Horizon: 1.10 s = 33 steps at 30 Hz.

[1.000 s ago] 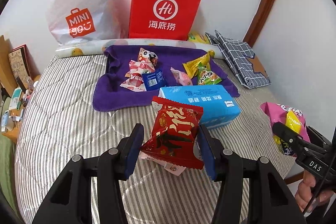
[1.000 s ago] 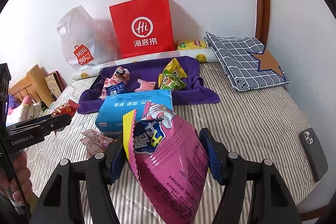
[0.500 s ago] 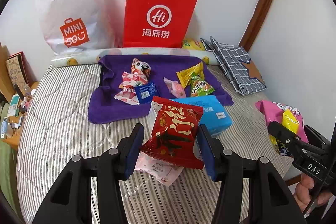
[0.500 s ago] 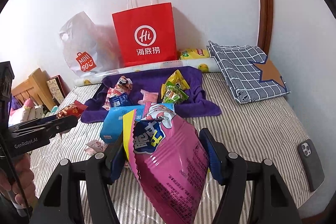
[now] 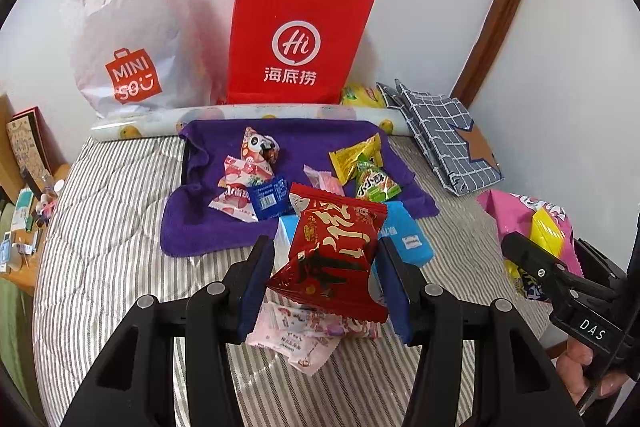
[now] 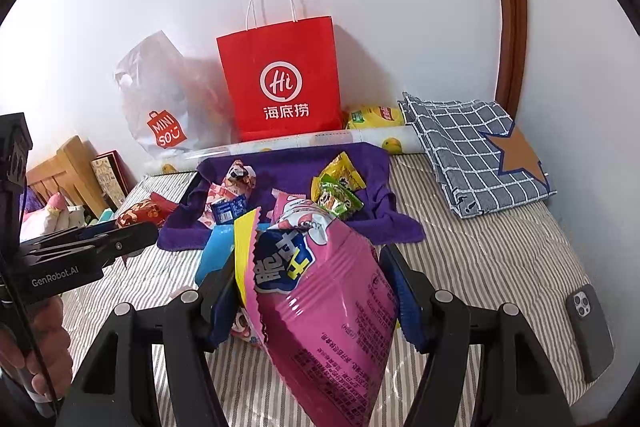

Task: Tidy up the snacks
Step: 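Carry the red bag in the left tool and pink bag in the right tool over the towel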

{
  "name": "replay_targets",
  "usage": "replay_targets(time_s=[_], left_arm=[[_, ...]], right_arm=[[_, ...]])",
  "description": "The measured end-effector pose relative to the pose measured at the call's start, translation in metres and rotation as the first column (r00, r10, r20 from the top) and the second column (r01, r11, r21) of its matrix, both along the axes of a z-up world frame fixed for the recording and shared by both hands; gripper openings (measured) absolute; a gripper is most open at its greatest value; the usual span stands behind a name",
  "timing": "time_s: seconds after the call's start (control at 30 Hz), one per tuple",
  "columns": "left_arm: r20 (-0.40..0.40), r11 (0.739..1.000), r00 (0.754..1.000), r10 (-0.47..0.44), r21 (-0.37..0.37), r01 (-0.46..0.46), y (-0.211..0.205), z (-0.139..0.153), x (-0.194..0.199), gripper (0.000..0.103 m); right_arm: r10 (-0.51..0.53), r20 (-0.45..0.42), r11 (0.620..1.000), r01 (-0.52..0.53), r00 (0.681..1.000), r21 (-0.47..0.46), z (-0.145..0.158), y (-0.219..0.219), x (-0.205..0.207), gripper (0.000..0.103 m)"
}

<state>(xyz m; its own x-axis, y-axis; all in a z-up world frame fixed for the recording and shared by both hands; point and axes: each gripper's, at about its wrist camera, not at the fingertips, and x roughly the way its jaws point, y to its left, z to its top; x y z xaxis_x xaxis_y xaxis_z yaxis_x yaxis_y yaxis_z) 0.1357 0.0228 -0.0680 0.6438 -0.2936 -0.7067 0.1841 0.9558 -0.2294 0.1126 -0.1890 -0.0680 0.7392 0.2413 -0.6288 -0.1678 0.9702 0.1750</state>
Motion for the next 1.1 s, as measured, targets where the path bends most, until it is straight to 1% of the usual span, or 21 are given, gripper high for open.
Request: replay_targets(time_s=[0.27, 0.67, 1.1], left_arm=[[0.007, 1.0, 1.0, -0.005, -0.014, 0.005, -0.004, 0.006, 0.01, 0.052], [0.008, 1.0, 1.0, -0.005, -0.022, 0.006, -0.007, 0.007, 0.025, 0.052], [0.016, 1.0, 1.0, 0.003, 0.0, -0.003, -0.003, 0.008, 0.051, 0.052]], right_arm=[[0.0, 0.007, 1.0, 0.0, 1.0, 0.018, 0.004, 0.0, 0.011, 0.064], [-0.001, 0.017, 1.0, 0.0, 1.0, 0.022, 0.007, -0.001, 0.025, 0.064], [-0.011, 0.023, 1.0, 0.011, 1.0, 0.024, 0.004, -0.005, 0.051, 0.064]])
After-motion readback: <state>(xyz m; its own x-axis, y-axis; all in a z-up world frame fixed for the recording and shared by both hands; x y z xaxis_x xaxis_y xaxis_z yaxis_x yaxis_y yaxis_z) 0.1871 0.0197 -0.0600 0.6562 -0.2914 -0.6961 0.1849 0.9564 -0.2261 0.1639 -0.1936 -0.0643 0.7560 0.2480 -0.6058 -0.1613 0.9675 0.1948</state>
